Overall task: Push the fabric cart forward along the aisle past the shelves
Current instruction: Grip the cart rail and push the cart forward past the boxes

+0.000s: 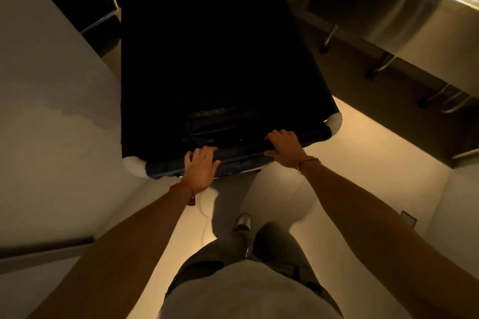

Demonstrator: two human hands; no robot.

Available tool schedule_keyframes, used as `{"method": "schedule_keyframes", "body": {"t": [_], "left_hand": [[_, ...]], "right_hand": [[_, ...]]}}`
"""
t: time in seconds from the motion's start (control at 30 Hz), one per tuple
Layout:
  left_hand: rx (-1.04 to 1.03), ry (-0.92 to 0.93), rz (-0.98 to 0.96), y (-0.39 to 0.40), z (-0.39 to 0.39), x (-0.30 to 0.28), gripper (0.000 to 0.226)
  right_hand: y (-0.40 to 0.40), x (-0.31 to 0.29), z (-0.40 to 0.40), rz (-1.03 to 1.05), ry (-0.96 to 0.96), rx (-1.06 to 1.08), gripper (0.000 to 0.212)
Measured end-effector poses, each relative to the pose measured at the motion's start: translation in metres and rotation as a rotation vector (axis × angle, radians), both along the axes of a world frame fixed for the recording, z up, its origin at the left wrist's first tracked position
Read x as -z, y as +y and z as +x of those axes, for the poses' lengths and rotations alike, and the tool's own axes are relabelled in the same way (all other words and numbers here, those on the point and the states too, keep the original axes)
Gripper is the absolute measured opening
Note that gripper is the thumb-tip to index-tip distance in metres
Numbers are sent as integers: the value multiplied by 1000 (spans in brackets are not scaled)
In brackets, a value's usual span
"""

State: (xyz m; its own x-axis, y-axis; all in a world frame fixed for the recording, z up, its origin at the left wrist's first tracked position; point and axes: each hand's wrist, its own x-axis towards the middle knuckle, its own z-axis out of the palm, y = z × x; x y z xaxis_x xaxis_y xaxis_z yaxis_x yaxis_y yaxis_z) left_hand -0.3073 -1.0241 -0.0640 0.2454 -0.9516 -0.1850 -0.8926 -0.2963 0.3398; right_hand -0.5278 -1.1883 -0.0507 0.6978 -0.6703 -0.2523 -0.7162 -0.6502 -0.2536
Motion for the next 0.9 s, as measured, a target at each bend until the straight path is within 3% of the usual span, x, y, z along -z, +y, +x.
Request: {"method": "schedule_keyframes", "body": {"t": [0.9], "left_hand": [[-520,-33,68,-133,-35,-26,35]], "right_hand": [[-186,-18,36,24,-56,-371,42]]}}
